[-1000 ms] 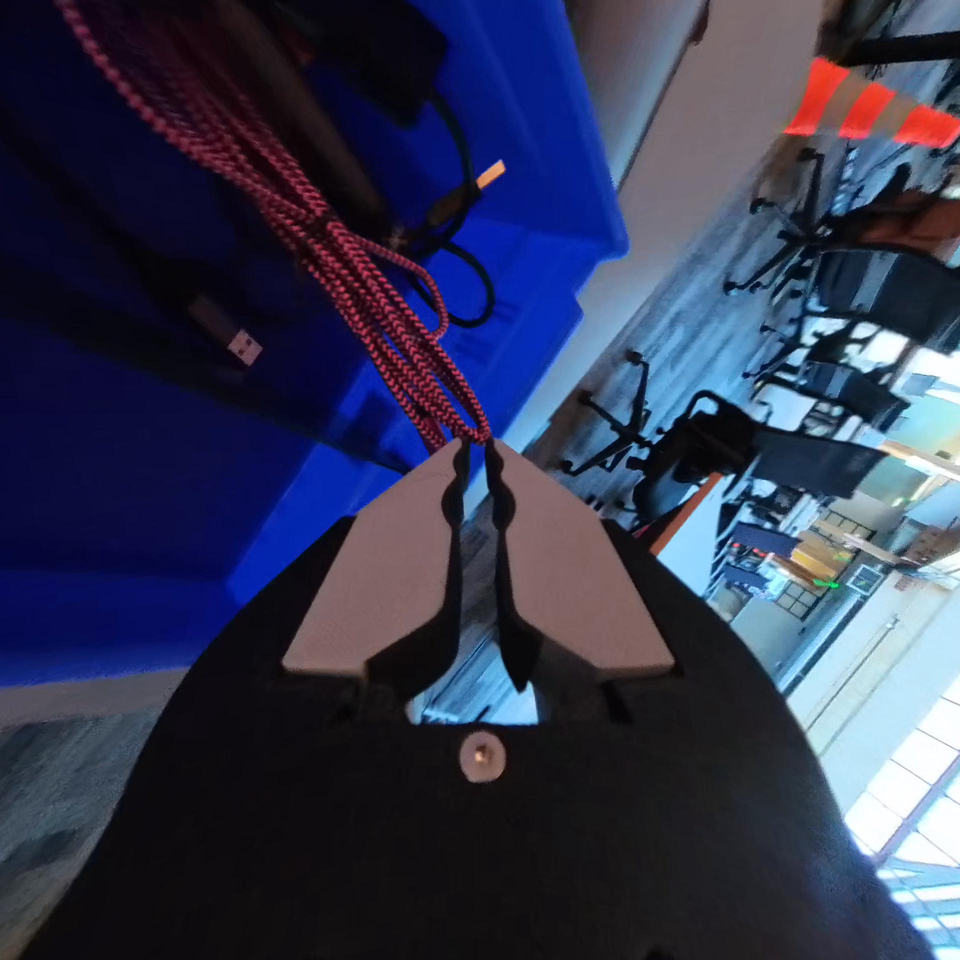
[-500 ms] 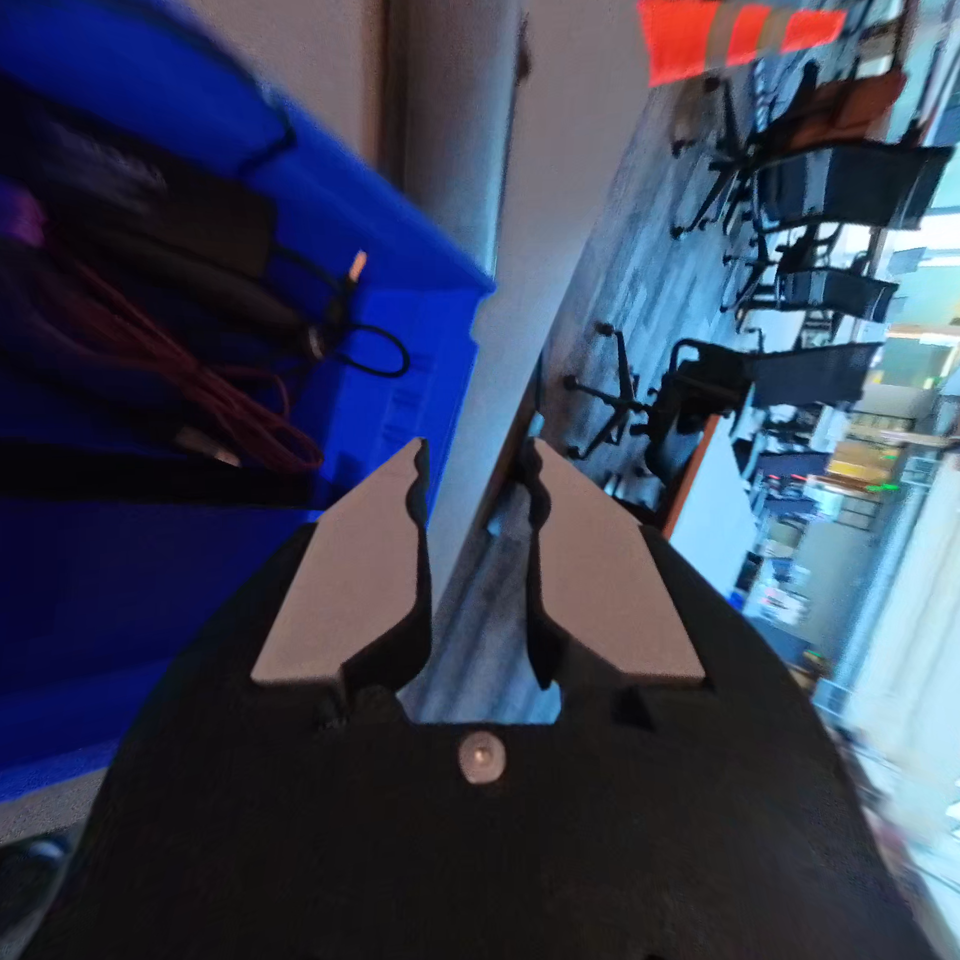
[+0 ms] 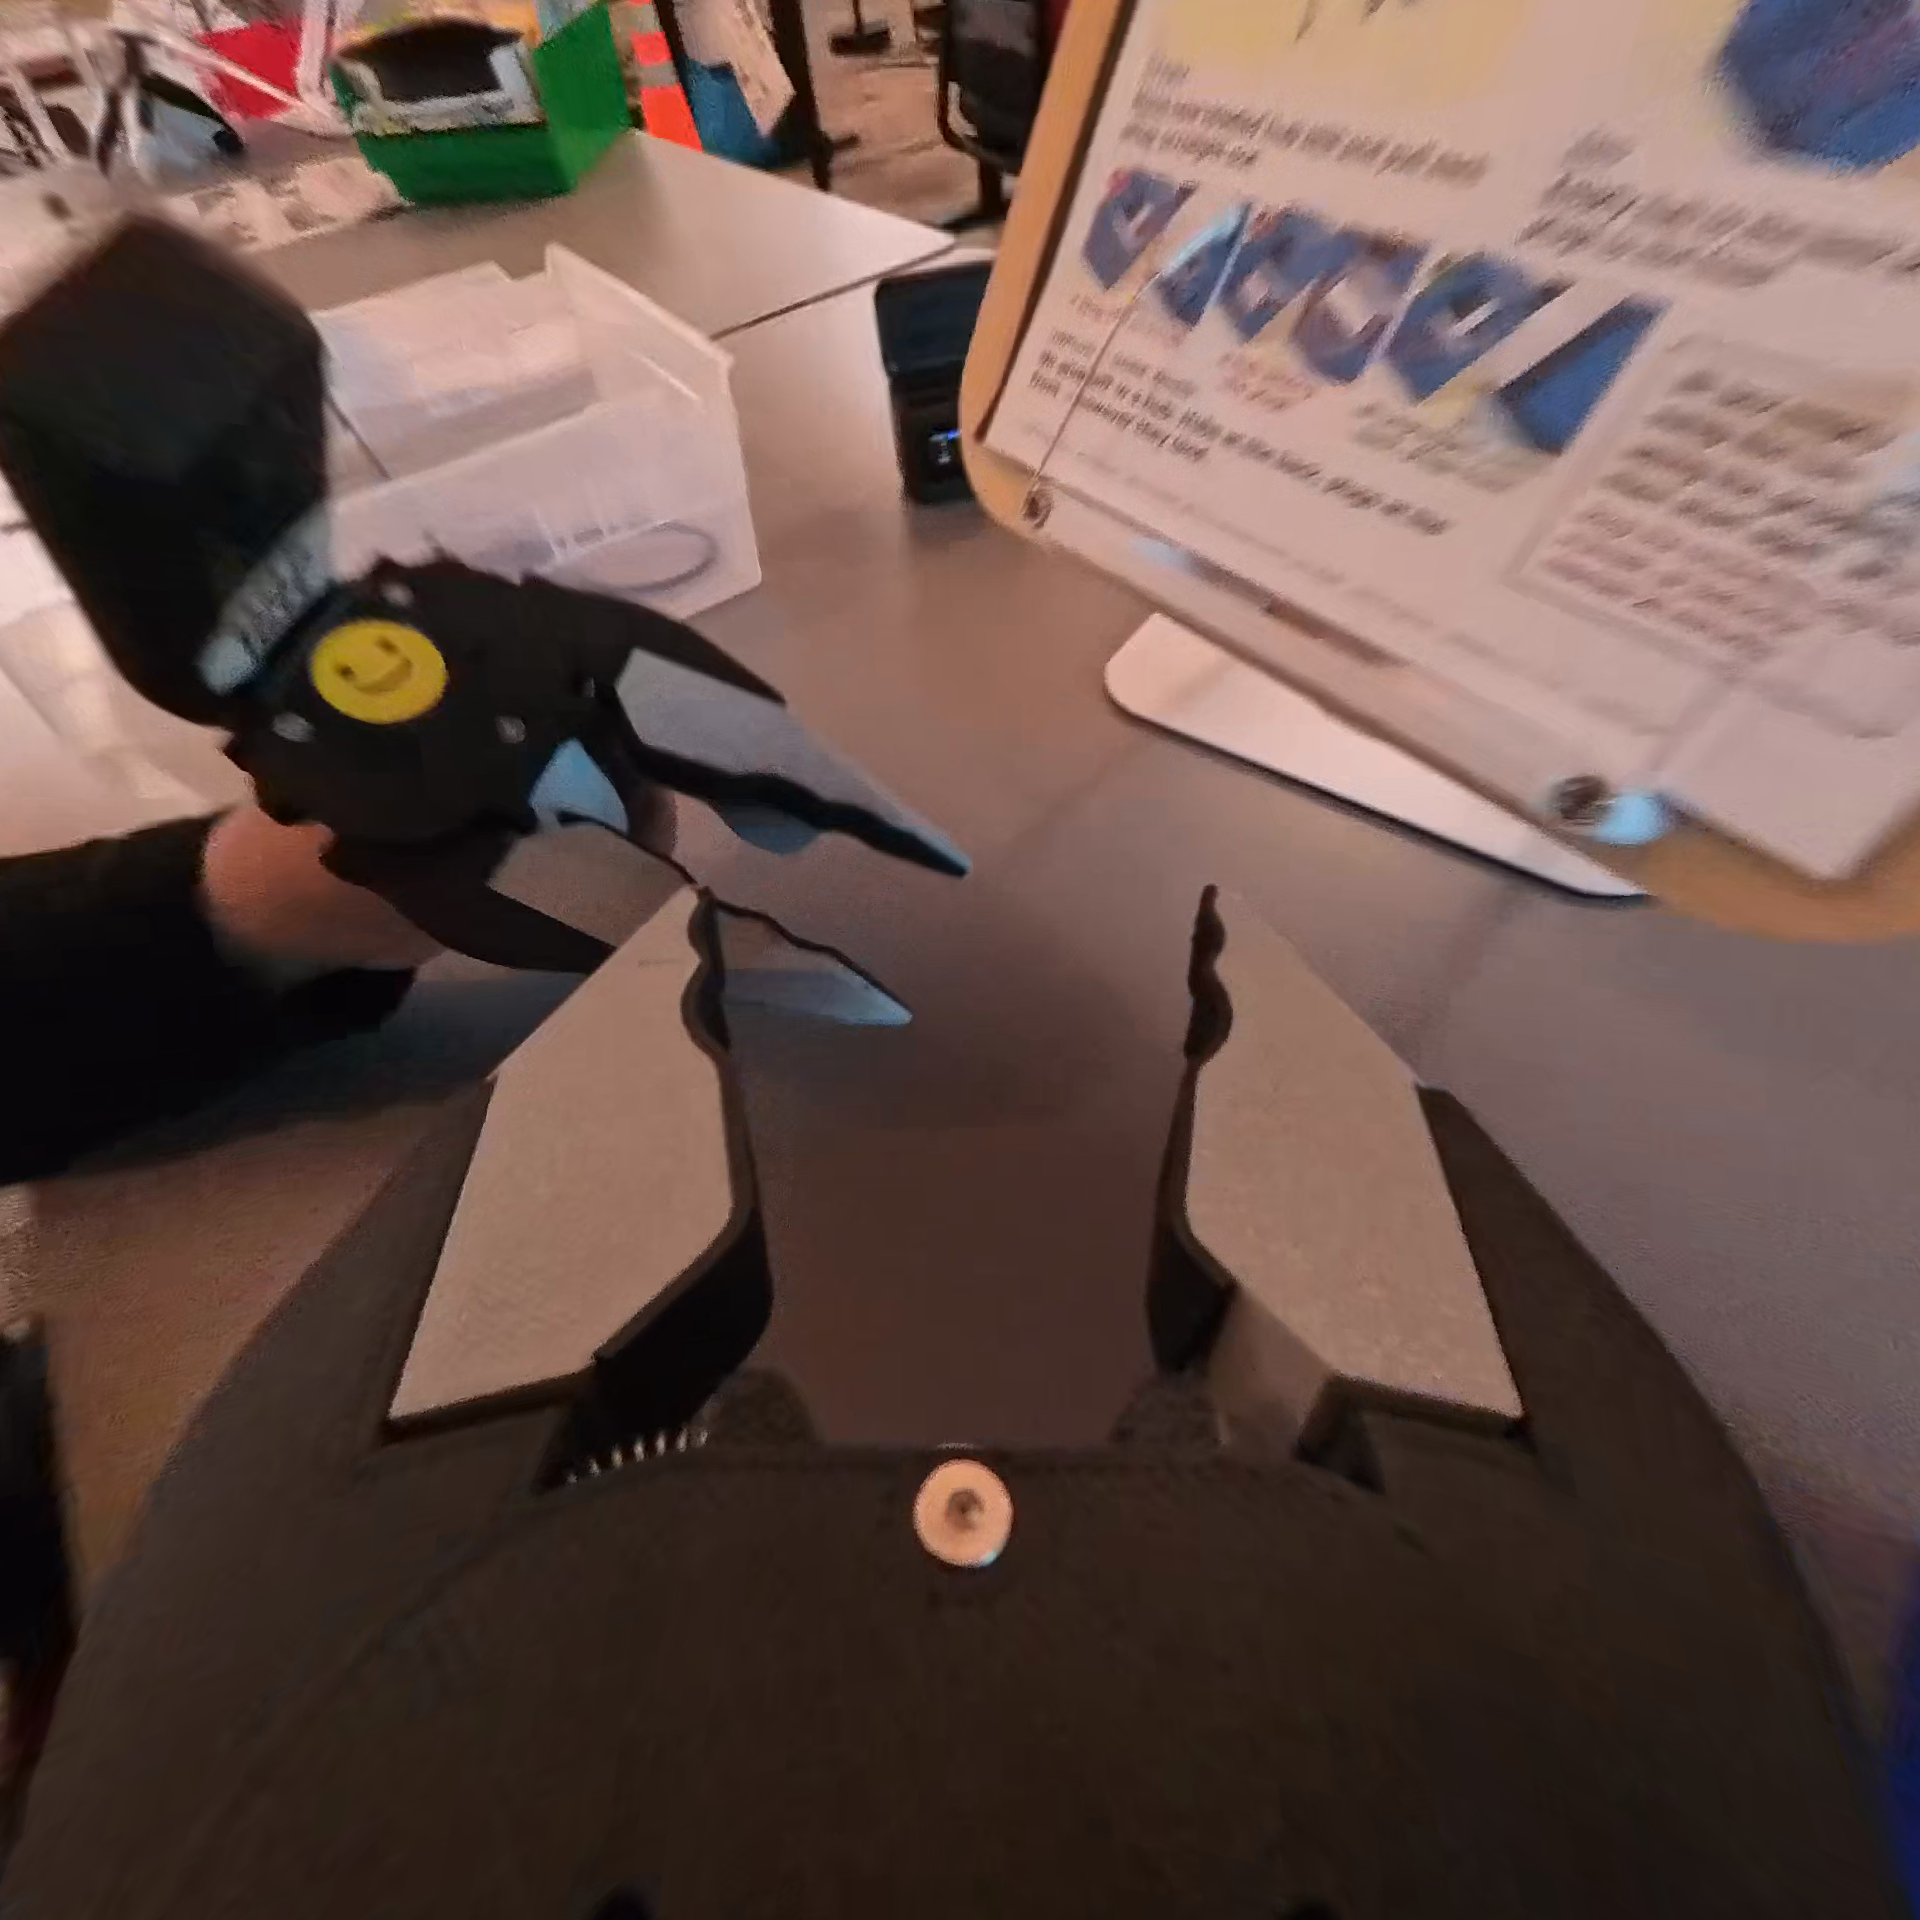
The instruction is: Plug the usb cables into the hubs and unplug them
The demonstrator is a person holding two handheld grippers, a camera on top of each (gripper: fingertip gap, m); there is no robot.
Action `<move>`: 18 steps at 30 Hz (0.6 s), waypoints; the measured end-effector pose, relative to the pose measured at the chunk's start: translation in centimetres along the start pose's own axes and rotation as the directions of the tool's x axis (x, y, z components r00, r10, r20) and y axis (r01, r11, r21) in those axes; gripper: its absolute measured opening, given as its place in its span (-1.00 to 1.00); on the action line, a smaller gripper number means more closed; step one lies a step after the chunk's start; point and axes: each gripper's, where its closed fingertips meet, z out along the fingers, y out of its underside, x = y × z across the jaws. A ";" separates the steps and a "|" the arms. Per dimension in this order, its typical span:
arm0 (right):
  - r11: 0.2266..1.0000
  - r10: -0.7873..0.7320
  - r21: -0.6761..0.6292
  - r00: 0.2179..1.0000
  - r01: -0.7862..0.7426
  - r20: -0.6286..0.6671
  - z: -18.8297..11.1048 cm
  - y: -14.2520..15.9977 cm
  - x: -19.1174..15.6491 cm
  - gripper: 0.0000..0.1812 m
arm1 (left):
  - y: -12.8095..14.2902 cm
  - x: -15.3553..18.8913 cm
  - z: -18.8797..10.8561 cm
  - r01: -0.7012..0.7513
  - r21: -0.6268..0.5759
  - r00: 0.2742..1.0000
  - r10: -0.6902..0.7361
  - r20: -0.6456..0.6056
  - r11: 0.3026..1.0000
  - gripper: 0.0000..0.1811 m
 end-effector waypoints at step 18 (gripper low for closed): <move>0.975 -0.218 -0.070 0.968 0.210 -0.125 5.1 4.6 1.5 -0.15 | 3.9 -3.6 0.6 0.077 -0.189 0.987 -0.047 0.156 0.979 -0.51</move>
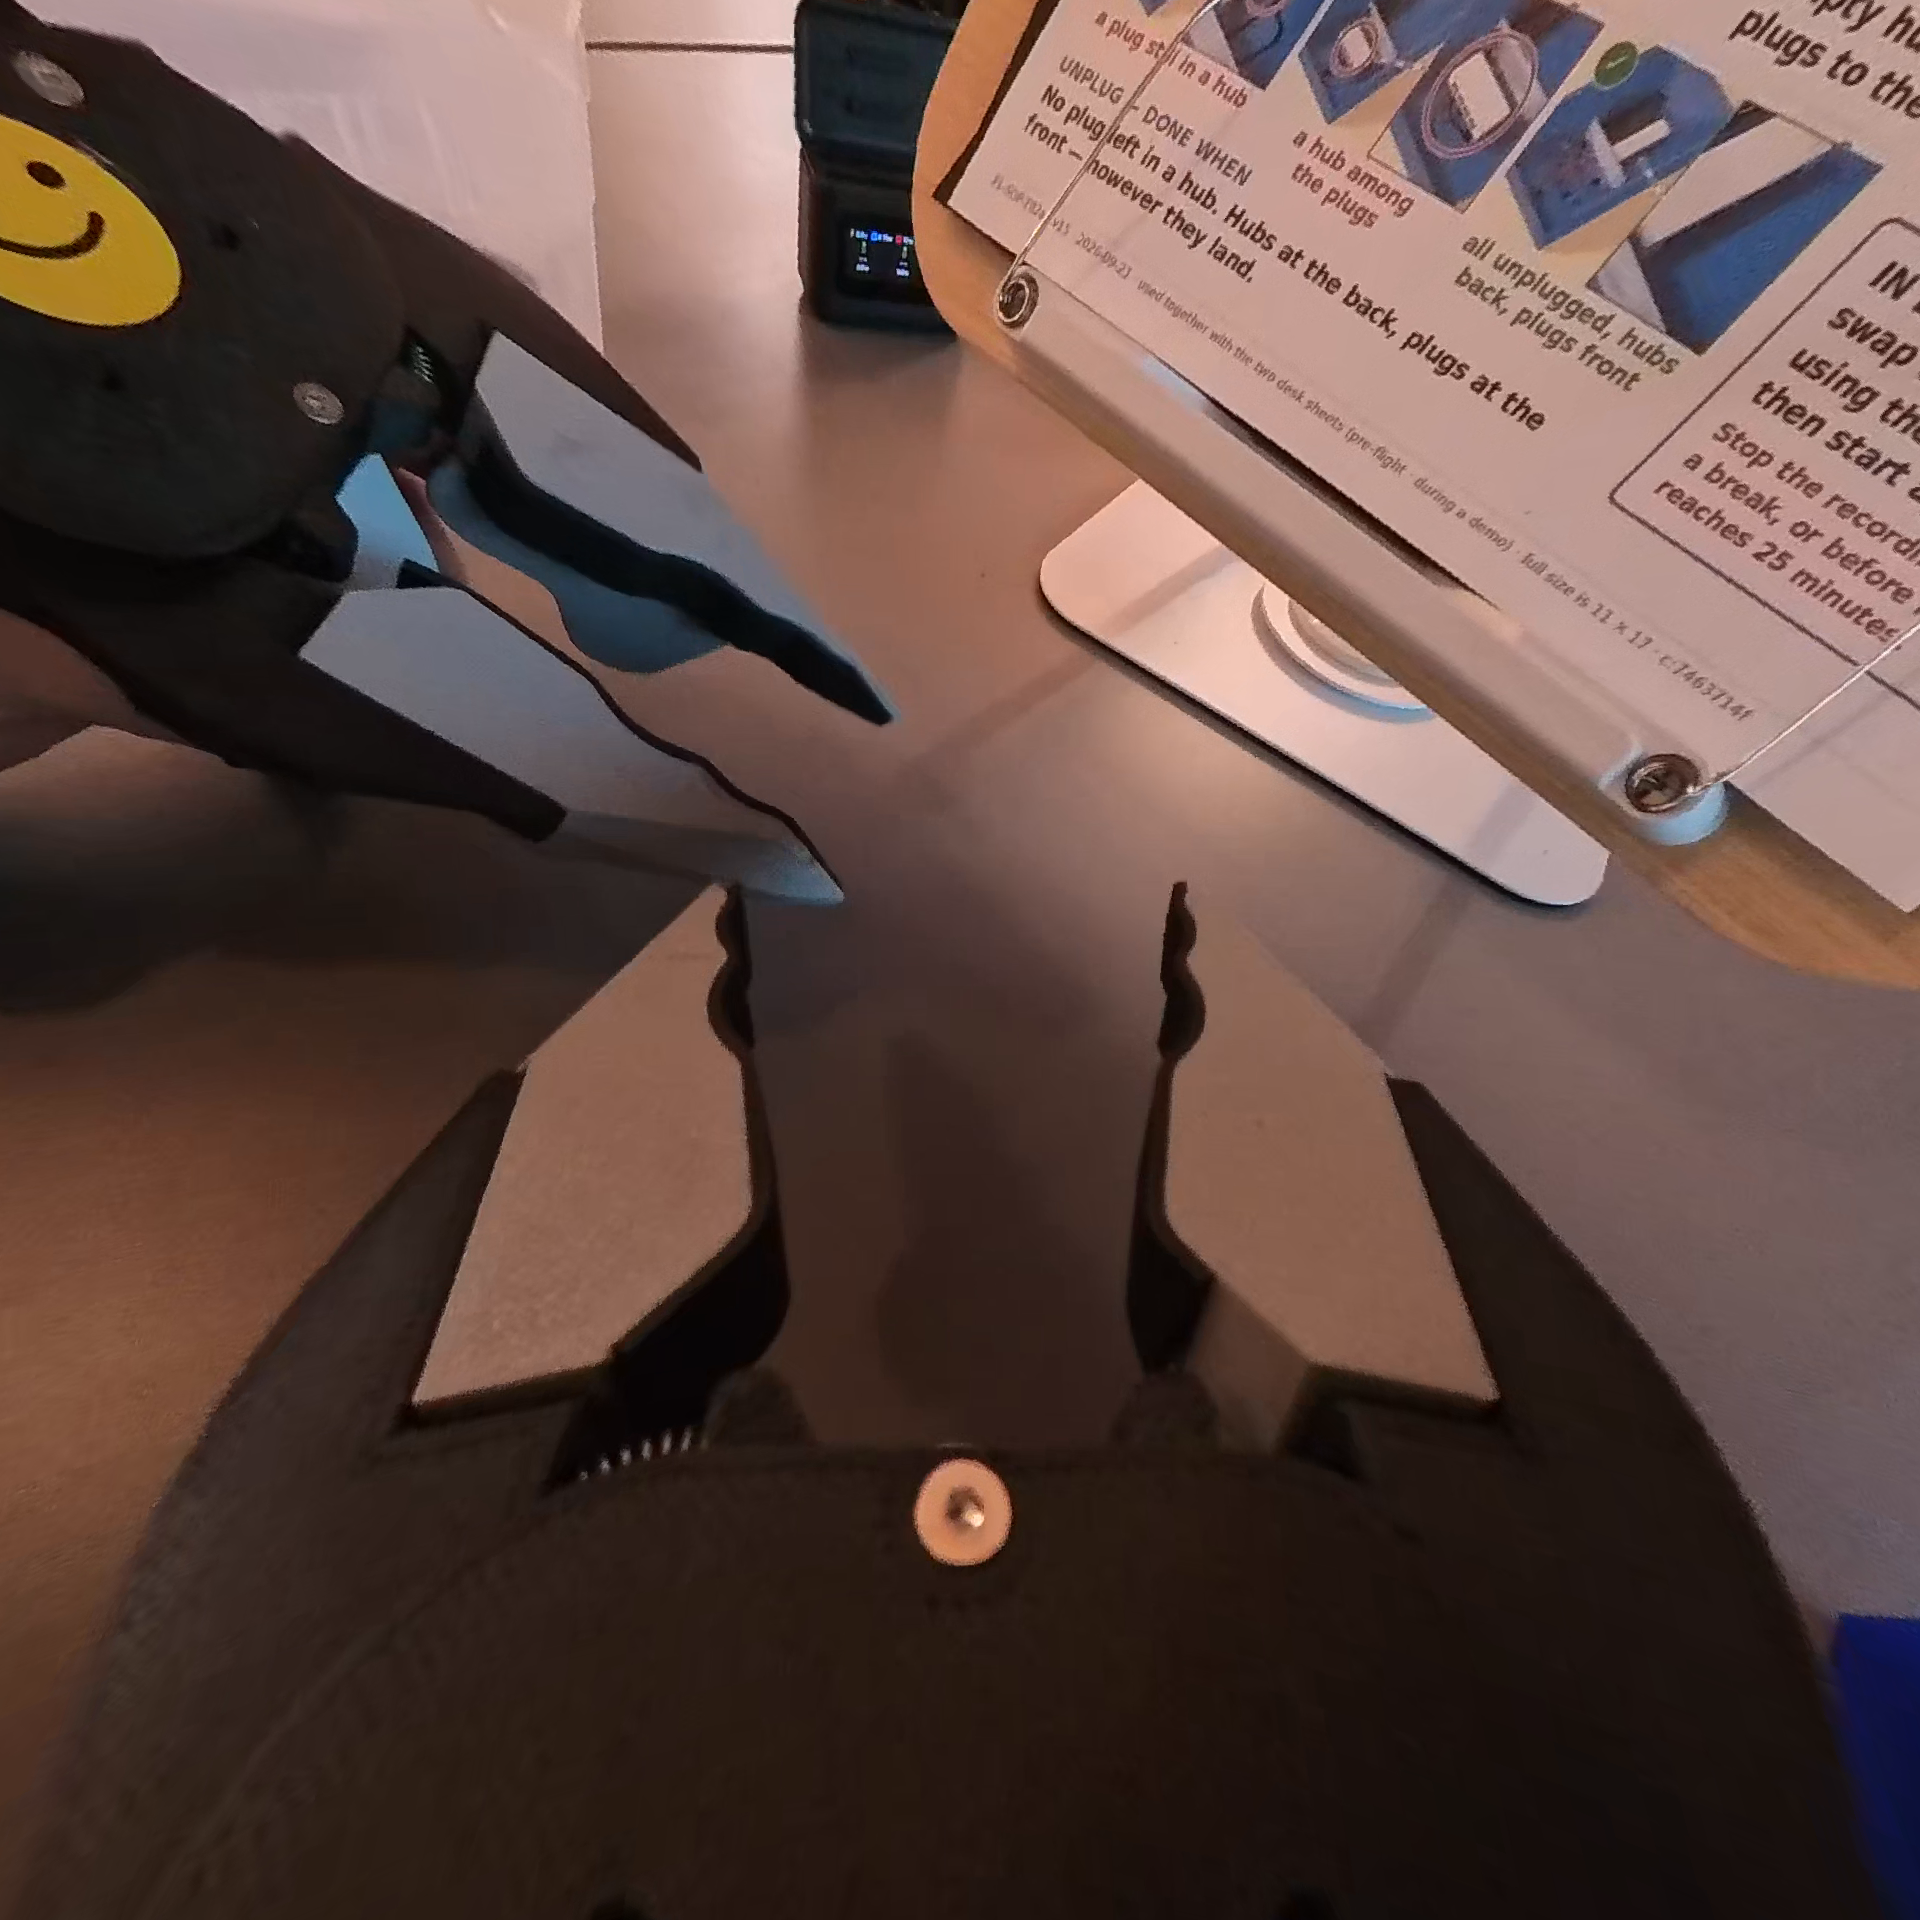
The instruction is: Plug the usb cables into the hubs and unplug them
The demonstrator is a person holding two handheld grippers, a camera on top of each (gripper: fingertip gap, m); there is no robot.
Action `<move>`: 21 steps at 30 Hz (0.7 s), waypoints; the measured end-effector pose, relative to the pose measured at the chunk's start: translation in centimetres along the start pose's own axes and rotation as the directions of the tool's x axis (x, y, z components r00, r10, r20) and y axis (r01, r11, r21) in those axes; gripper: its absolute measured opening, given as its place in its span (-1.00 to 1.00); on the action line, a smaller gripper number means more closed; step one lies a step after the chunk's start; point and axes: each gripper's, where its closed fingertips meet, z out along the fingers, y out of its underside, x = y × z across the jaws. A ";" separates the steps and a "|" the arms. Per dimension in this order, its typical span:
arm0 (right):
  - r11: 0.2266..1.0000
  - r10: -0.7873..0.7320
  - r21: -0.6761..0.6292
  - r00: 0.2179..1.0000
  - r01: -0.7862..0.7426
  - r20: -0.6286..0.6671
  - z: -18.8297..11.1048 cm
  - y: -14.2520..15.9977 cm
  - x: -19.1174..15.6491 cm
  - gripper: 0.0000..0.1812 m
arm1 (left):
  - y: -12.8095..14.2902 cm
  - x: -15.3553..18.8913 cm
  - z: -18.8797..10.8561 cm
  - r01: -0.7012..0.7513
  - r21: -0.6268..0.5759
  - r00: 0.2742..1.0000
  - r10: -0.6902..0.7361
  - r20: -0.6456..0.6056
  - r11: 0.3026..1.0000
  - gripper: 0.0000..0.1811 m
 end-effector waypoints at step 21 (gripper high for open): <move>0.998 -0.066 0.007 0.998 0.067 -0.015 -1.3 1.9 -0.7 -0.06 | 5.5 5.9 -8.3 -0.210 -0.111 0.956 0.228 0.184 0.971 -0.58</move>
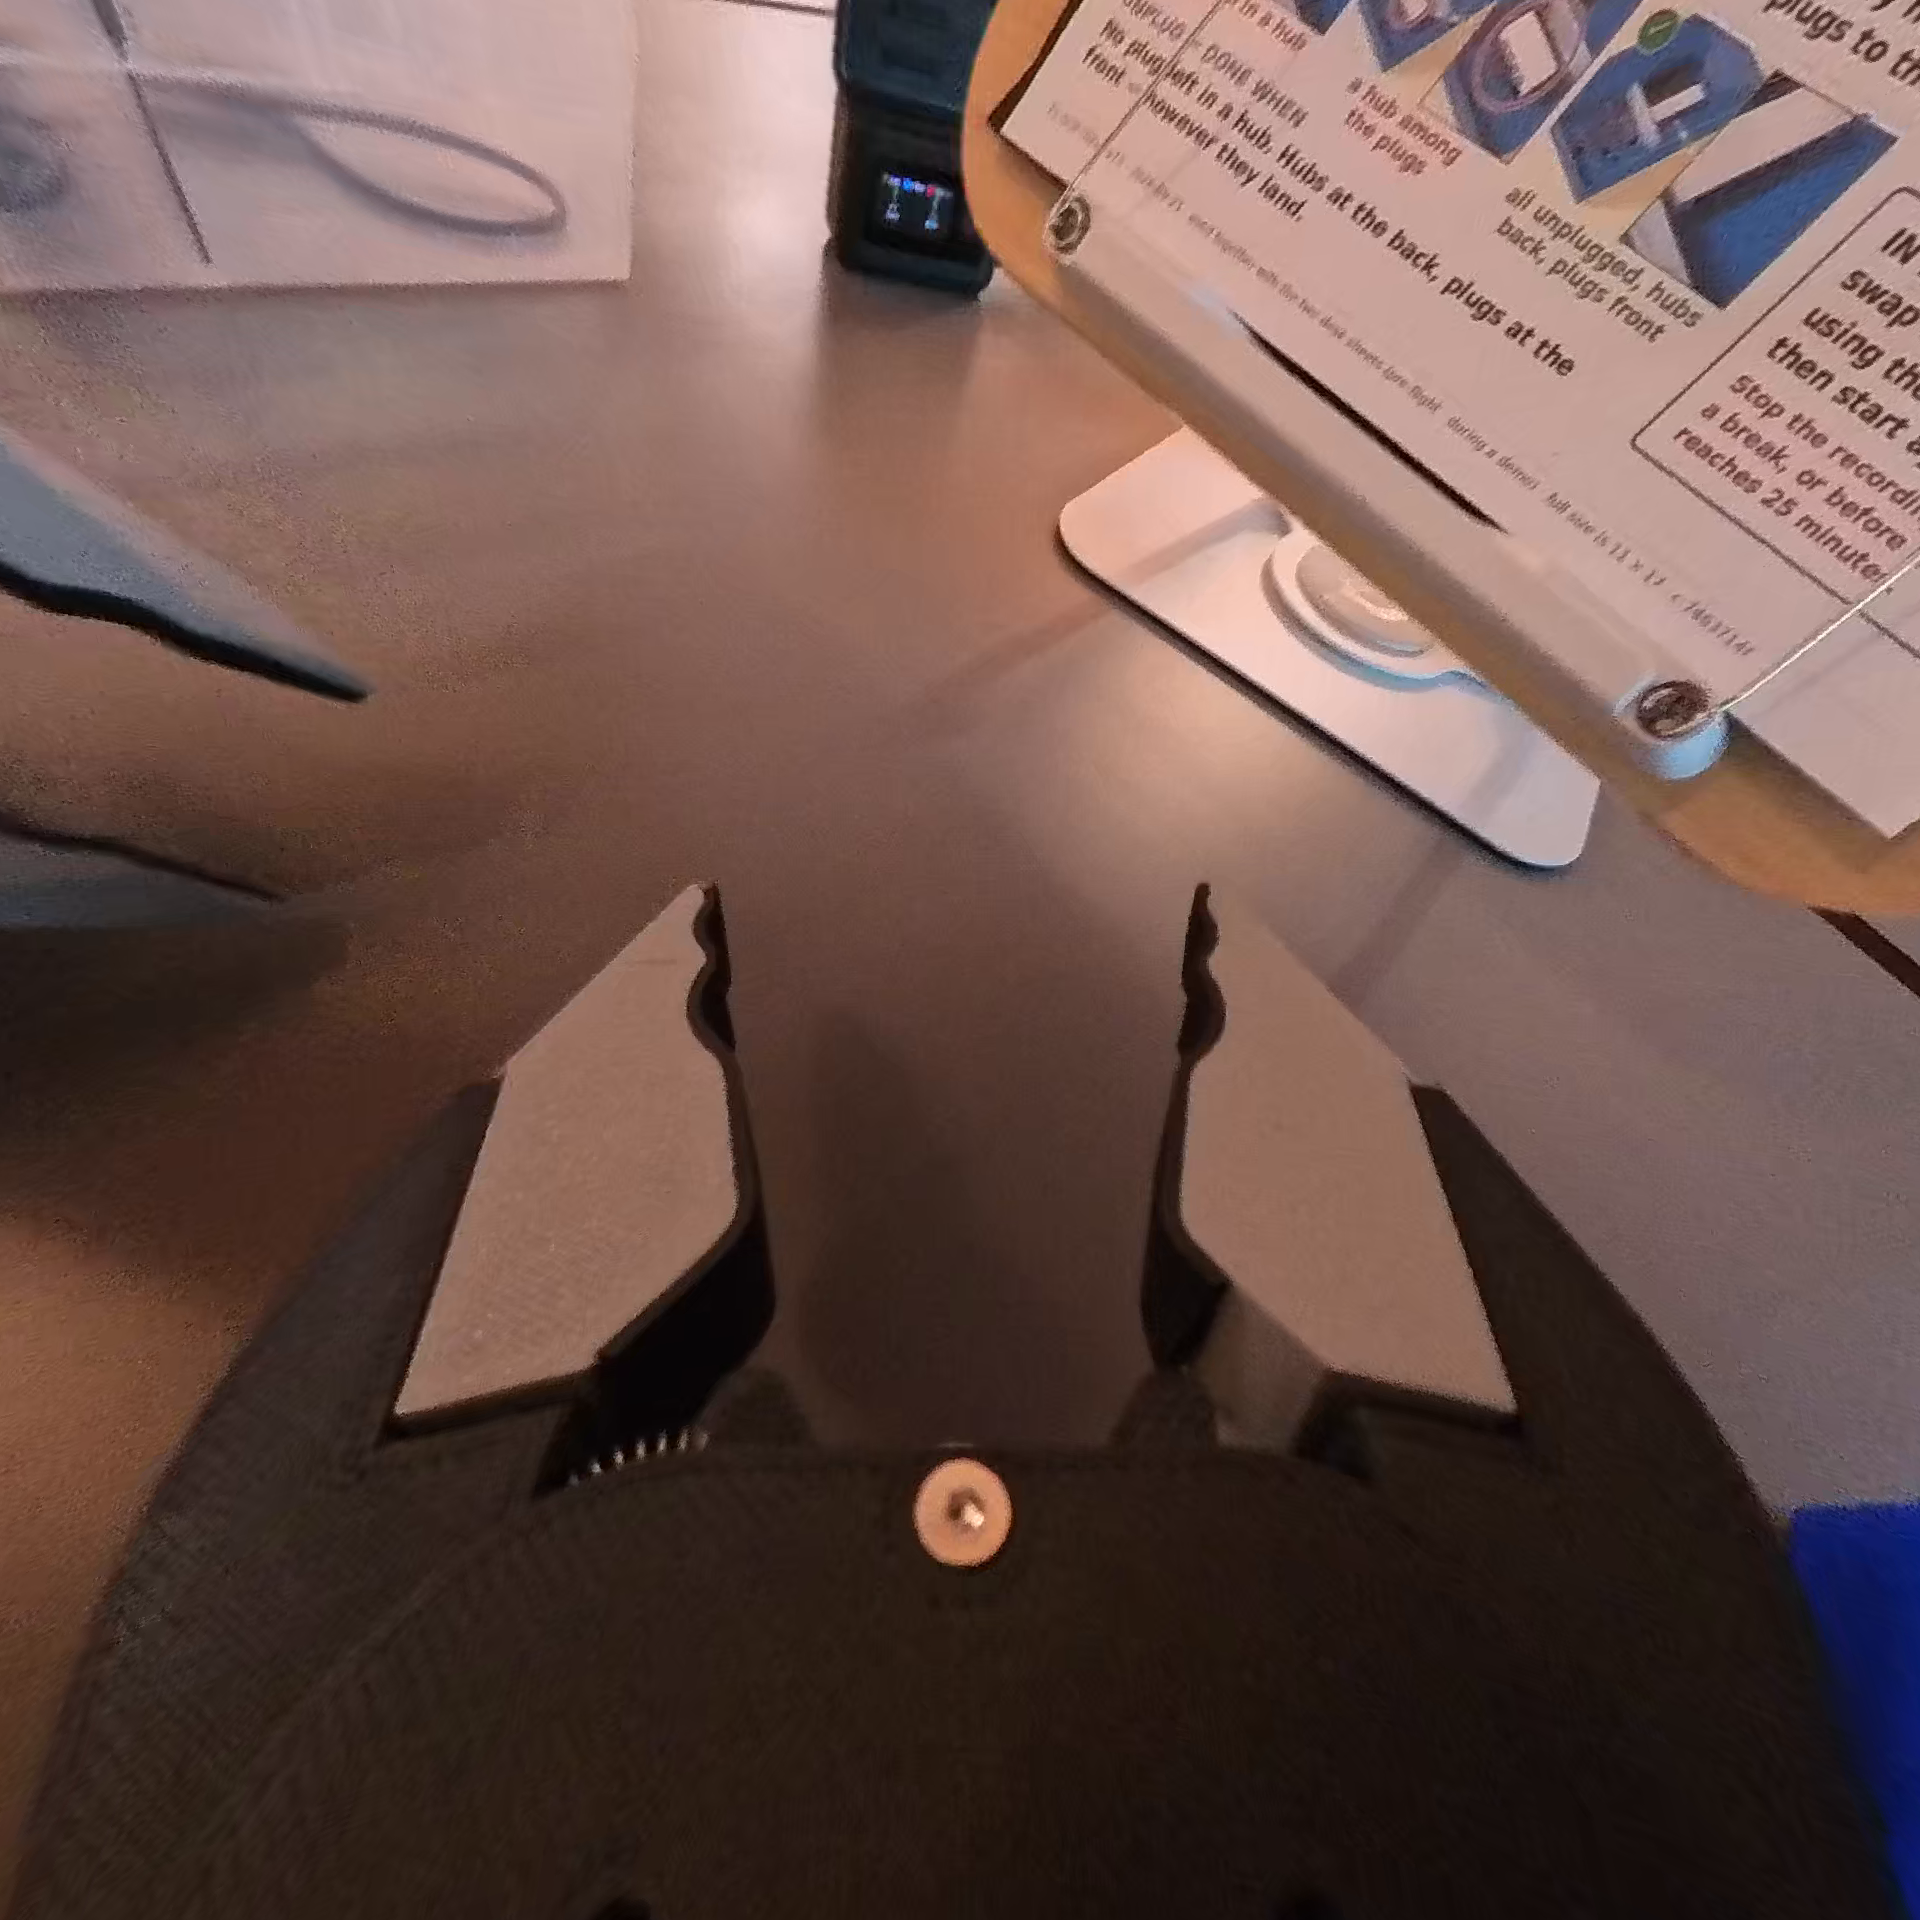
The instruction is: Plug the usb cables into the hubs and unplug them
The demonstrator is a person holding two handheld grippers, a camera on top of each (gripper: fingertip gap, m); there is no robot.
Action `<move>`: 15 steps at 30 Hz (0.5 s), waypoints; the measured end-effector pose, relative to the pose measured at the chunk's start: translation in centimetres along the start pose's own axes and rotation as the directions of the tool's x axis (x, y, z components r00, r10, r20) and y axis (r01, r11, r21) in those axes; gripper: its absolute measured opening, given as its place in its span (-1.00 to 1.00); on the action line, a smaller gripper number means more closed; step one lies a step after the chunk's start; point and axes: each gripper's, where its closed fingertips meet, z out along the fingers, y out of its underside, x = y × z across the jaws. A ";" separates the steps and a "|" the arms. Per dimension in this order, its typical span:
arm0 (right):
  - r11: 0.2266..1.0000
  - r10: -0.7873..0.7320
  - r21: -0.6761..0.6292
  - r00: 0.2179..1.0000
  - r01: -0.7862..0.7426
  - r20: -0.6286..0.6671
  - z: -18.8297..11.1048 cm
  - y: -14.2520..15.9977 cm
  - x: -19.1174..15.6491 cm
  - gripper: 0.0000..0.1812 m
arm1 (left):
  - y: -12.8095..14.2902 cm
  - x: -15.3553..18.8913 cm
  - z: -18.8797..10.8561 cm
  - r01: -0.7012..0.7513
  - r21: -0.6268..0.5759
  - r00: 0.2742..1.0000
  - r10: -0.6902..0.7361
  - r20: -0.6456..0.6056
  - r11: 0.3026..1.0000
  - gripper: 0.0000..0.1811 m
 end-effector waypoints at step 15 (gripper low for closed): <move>0.991 0.137 0.034 0.962 -0.133 -0.236 -19.9 1.8 -1.8 -0.21 | 10.2 -6.1 -18.0 0.412 0.061 0.902 -0.416 0.112 0.909 -0.27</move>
